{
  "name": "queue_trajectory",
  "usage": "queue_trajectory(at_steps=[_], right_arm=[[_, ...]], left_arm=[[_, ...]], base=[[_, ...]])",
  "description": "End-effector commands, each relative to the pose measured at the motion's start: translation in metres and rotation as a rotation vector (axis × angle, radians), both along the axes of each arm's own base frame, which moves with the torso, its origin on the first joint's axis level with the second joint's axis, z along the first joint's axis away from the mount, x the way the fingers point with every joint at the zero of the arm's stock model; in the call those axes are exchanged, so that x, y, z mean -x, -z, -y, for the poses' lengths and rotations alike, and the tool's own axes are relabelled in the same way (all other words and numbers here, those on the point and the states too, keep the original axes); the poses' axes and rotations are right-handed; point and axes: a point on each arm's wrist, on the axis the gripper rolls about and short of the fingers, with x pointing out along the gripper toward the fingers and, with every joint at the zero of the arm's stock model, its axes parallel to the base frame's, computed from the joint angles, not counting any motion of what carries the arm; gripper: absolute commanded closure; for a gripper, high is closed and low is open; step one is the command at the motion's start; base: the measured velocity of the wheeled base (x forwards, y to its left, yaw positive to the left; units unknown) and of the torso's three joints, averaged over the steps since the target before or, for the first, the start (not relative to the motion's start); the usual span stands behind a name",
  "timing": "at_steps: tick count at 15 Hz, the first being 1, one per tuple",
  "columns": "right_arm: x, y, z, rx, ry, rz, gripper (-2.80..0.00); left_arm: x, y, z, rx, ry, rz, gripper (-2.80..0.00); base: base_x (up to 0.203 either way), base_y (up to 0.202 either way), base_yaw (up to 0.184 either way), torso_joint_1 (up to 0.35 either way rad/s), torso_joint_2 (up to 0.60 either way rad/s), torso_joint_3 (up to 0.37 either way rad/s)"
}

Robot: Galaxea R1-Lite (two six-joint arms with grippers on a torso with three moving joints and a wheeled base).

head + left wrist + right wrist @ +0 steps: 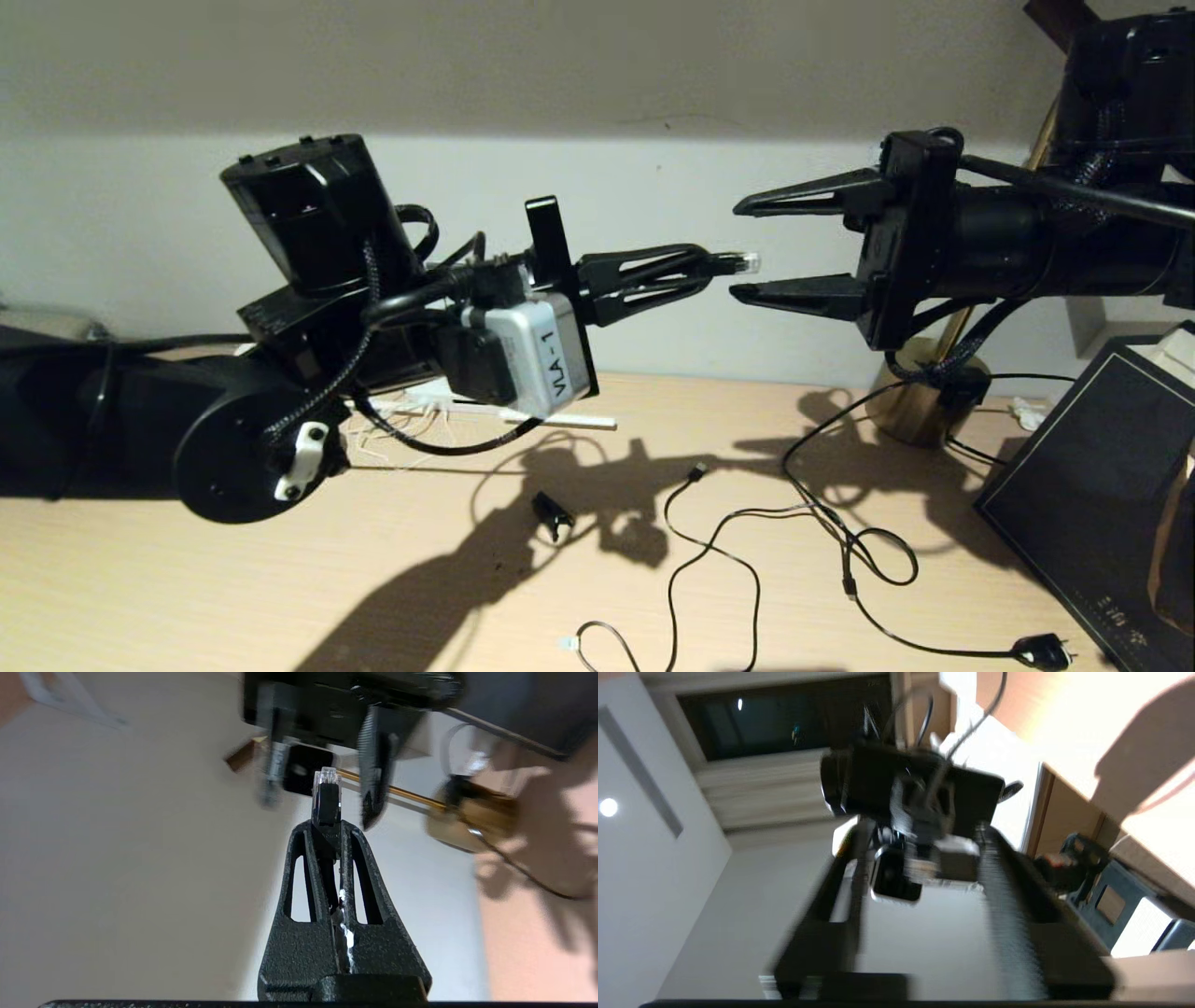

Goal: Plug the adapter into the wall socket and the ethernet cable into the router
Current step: Hand it to the other hand, then align cable and router interface

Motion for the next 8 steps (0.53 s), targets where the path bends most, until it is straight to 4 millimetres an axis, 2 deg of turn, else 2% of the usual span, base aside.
queue_trajectory(at_steps=[1,3,5,6,8], right_arm=[[0.0,-0.002,0.01,0.0,0.07,0.002,-2.8],[0.003,-0.008,0.021,0.009,0.183,0.05,-2.8],[0.008,-0.01,0.038,0.082,0.343,0.21,-2.8],[0.014,-0.013,0.049,0.143,0.462,0.311,-2.8],[0.043,-0.023,0.062,0.237,0.607,0.478,-2.8]], left_arm=[[0.003,-0.001,-0.022,0.01,-0.039,-0.067,0.0],[-0.006,-0.003,-0.049,0.05,-0.108,-0.203,0.0],[-0.011,-0.003,-0.078,0.102,-0.206,-0.387,0.0],[-0.008,0.001,-0.095,0.108,-0.271,-0.49,0.0],[0.005,0.009,-0.13,0.106,-0.404,-0.714,0.0]], base=[[0.0,0.0,0.0,0.0,0.0,0.0],[0.0,0.0,0.0,0.0,0.0,0.0],[0.0,0.0,0.0,0.0,0.0,0.0],[0.0,0.0,0.0,0.0,0.0,0.0],[0.0,0.0,0.0,0.0,0.0,0.0]])
